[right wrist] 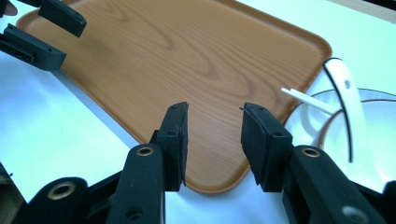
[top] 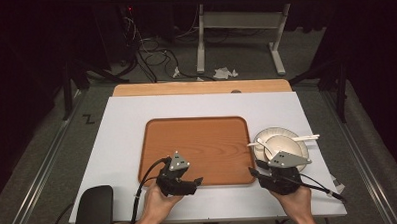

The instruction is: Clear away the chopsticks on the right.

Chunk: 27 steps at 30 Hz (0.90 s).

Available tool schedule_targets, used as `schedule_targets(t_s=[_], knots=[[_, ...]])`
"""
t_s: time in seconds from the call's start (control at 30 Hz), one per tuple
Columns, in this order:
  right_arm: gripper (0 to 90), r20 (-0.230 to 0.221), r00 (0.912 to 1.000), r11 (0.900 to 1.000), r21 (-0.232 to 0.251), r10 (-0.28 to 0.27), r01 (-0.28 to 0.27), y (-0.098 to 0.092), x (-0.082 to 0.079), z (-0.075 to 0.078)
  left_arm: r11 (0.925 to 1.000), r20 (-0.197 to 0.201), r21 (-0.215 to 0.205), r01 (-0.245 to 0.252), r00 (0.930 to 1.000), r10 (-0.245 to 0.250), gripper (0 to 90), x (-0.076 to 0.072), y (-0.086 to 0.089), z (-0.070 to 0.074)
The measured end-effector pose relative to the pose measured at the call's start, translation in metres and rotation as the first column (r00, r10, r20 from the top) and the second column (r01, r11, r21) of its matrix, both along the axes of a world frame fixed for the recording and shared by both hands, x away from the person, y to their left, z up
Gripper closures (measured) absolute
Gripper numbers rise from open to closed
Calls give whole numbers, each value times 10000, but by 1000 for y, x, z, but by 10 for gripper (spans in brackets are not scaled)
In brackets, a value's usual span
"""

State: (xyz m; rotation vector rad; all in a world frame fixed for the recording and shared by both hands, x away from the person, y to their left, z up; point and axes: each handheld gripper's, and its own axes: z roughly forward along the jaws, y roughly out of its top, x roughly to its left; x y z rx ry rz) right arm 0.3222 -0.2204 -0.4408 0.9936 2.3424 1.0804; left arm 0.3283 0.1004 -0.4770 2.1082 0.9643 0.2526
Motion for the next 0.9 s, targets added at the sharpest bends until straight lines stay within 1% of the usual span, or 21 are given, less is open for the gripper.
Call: schedule_targets(t_s=[0.07,0.1,0.17,0.2,0.23,0.27,0.3,0.4,0.43,0.47,0.5,0.53,0.57,0.6,0.63,0.67,0.7,0.83,0.9], knots=[[628,-1,10000,10000,-40,-53,53,-1,-1,1,10000,-7,2,24,10000,-24,345,0,0,0],[632,32,9999,9999,53,-124,124,-4,-2,2,10000,-1,-8,60,10000,-60,345,1,-1,0],[634,61,9998,9999,59,-163,163,-5,-2,3,10000,-14,-20,85,10000,-85,346,2,-1,0],[636,-5,9997,9996,120,-241,241,-7,-3,4,10000,-17,-30,91,10000,-92,346,2,-2,0],[639,-12,9996,9994,216,-275,275,-10,-2,5,9999,-23,-45,91,10000,-91,346,2,-2,0],[644,-85,9991,9985,359,-418,421,-14,-2,7,9999,-2,-56,100,10000,-100,346,3,-2,1],[644,-85,9991,9985,359,-418,421,-14,-2,7,9999,-2,-56,100,10000,-100,346,3,-2,1],[660,46,9975,9958,590,-703,699,-28,-2,15,9999,4,-90,82,10000,-82,347,4,-1,1],[664,11,9965,9941,694,-831,828,-32,-2,18,9999,8,-111,54,10000,-54,347,3,-1,1],[669,33,9961,9937,697,-878,873,-37,-2,20,9999,8,-116,44,10000,-44,347,3,-1,1],[669,33,9961,9937,697,-878,873,-37,-2,20,9999,8,-116,44,10000,-44,347,3,-1,1],[675,93,9952,9931,659,-979,971,-40,-2,22,9999,-5,-119,58,10000,-58,347,3,-1,1],[685,201,9940,9930,499,-1079,1068,-47,-1,26,9999,2,-133,13,10000,-13,347,3,-1,2],[685,201,9940,9930,499,-1079,1068,-47,-1,26,9999,2,-133,13,10000,-13,347,3,-1,2],[690,271,9938,9936,384,-1074,1064,-51,0,27,9999,25,-143,-16,10000,16,347,2,-1,2],[699,295,9933,9933,312,-1119,1109,-56,1,30,9999,42,-136,-5,10000,6,347,2,-1,2],[704,219,9921,9919,315,-1237,1230,-59,2,32,9999,45,-131,-2,10000,2,347,2,-1,2],[721,409,9913,9921,53,-1252,1251,-70,7,38,9999,82,-119,-31,10000,32,347,-1,-1,3],[728,529,9899,9911,-151,-1314,1323,-78,12,44,9999,85,-127,-83,9999,84,346,-3,0,4]])
